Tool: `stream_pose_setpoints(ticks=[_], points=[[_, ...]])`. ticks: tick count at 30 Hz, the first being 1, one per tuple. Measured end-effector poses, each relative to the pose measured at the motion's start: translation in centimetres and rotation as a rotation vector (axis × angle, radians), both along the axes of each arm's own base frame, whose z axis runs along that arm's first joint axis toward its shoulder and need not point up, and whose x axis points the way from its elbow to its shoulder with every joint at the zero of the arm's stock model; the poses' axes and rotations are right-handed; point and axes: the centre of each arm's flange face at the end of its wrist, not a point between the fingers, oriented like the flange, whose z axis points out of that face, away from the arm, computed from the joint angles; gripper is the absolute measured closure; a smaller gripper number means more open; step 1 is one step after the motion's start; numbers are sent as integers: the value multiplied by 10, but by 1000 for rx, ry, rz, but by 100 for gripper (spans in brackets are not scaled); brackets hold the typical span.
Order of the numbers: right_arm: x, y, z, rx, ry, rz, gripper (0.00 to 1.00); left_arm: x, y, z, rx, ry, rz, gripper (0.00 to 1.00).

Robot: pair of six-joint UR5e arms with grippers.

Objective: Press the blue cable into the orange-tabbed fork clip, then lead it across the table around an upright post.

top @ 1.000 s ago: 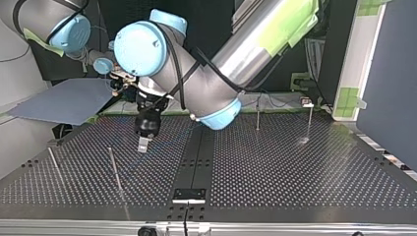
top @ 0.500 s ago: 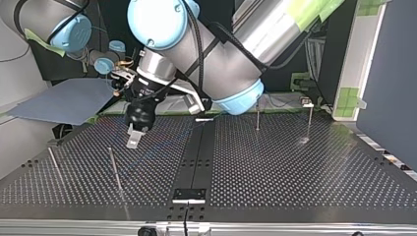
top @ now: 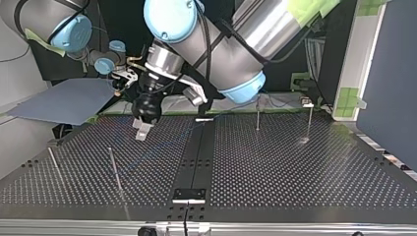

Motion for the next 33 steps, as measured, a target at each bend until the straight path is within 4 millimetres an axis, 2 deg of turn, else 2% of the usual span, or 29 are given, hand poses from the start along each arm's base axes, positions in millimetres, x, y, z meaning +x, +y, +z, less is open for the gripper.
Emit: stream_pose_setpoints(ticks=[3,7,14,26,33], points=[[1,0,0,0,0,1,100,5,-4,-24,17,17,2,0],[1,0,0,0,0,1,100,8,-5,-45,28,26,13,0],[1,1,0,1,0,3,100,10,1,-70,32,27,31,0],[2,0,0,0,-2,6,100,16,19,-110,47,23,88,0],[2,0,0,0,-2,7,100,31,41,-134,50,22,131,0]])
